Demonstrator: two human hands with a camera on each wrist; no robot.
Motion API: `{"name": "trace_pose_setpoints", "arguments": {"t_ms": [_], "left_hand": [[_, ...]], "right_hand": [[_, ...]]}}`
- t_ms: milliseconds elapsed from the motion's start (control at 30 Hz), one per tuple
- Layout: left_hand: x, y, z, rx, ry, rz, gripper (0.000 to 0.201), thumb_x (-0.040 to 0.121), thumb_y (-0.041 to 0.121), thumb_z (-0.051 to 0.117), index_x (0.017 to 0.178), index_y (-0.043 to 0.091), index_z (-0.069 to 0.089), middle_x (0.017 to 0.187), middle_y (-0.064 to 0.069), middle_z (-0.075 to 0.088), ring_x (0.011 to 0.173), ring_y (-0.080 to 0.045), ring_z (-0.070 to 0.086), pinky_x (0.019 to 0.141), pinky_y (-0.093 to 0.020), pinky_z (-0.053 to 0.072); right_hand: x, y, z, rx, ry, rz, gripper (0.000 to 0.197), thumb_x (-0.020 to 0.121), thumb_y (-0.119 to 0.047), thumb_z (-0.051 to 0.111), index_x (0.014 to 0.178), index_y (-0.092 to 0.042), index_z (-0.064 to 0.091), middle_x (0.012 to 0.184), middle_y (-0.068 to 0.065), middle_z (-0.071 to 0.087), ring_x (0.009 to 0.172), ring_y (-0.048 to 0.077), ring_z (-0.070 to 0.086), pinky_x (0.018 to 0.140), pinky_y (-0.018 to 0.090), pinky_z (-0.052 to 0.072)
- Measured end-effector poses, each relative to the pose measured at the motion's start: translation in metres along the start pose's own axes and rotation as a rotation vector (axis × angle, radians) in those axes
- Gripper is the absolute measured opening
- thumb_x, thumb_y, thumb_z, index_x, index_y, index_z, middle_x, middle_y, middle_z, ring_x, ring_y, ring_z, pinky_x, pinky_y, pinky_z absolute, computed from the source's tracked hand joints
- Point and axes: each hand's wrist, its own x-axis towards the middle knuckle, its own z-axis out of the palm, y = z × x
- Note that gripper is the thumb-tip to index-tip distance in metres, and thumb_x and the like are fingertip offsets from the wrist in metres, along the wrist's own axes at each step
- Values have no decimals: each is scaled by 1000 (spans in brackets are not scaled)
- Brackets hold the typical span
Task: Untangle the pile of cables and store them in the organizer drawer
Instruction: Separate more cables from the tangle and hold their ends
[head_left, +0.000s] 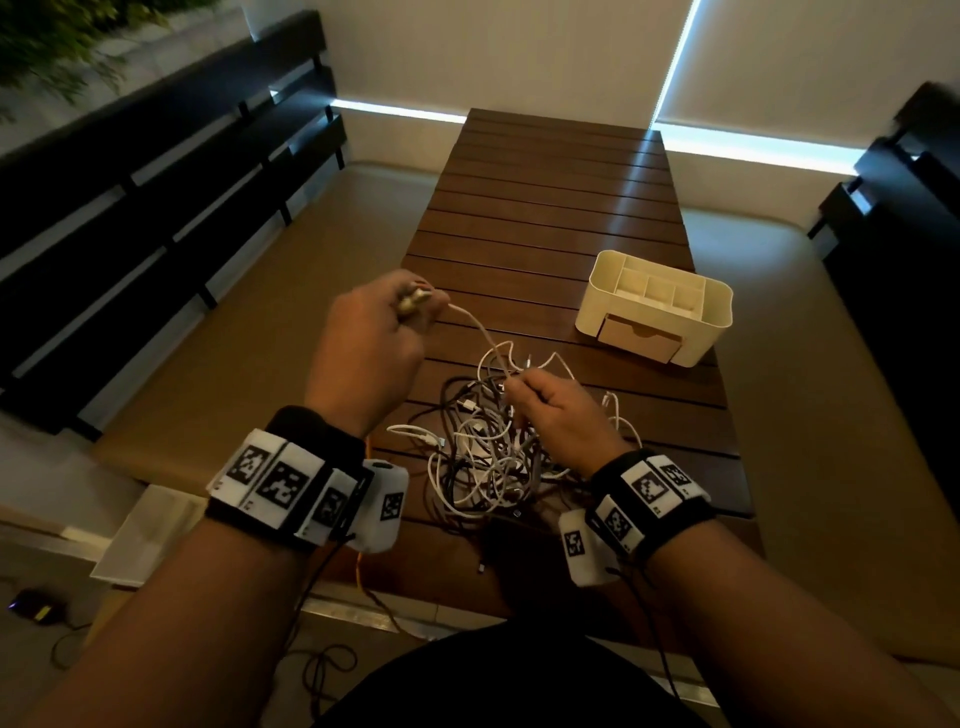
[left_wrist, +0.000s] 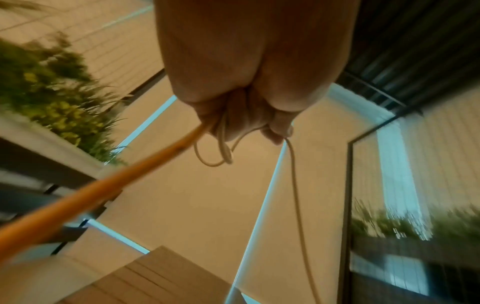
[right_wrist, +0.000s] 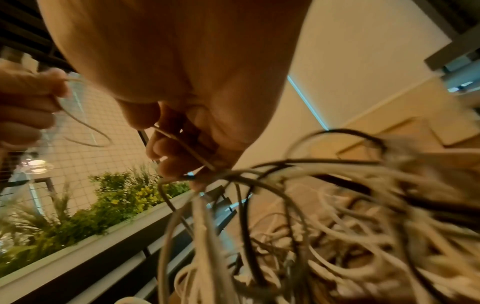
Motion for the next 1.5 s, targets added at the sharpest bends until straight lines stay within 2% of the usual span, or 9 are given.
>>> {"name": "trace_pose_setpoints", "arguments": {"t_ms": [267,367,500,633,800,900,1000,1367,1500], "left_hand": [[-7,-31,4,247,-304,-263,17,100,20,54,88,21,66,80,-4,65,77,-25,60,65,-36,46],[-12,-18,5,160,-193,-224,31,101,21,54,129,33,60,90,10,63,81,-10,59,66,-28,47],[-12,3,6,214,-136,-45,64,101,26,56,151,50,24,90,17,55,80,-4,56,69,-24,48],[-11,0,17,207,-302,-34,50,101,24,57,146,41,44,89,21,61,79,0,56,70,-22,48],[-11,-13,24,222,-367,-66,15,99,20,56,93,25,68,79,5,66,72,-17,59,59,-31,42],[-11,-1,19,154,-258,-23,16,101,22,54,91,20,66,75,6,62,65,-8,53,55,-28,36],[-5,7,6,-74,-126,-73,21,102,25,53,85,18,64,70,4,57,56,-4,44,53,-23,36],[-2,-39,15,202,-337,-366,23,102,28,53,83,22,65,75,-3,61,68,-24,54,58,-31,38],[-7,-22,15,110,-265,-259,21,102,25,53,117,28,67,94,7,64,76,-10,59,62,-29,44]], "right_hand": [[7,-23,-25,75,204,-32,19,103,-32,50,93,-22,62,85,13,61,68,11,51,63,31,46],[13,-35,-32,-11,105,-96,18,103,-29,52,94,-19,63,76,0,57,57,-2,47,51,13,42],[20,-34,-18,-265,-128,-108,20,101,-32,54,99,-16,67,82,-3,62,67,4,56,59,21,44],[19,-38,-14,-239,-87,-212,19,100,-28,57,93,-13,67,79,-4,61,64,1,52,57,12,40],[13,-46,-23,-150,-12,-259,14,101,-23,55,90,-26,63,75,-3,59,58,-1,48,53,11,41],[10,-37,-17,-107,-43,-161,16,103,-30,49,94,-24,60,78,-1,62,61,2,51,57,16,43],[4,-17,-9,-123,-161,5,29,106,-37,41,105,-17,62,95,11,67,85,24,63,78,41,53],[6,-34,-32,198,21,-49,29,105,-34,40,95,-27,66,78,1,51,68,14,47,66,34,40],[13,-32,-19,-96,-10,-81,22,105,-29,45,102,-21,65,88,7,66,74,20,58,66,37,46]]}}
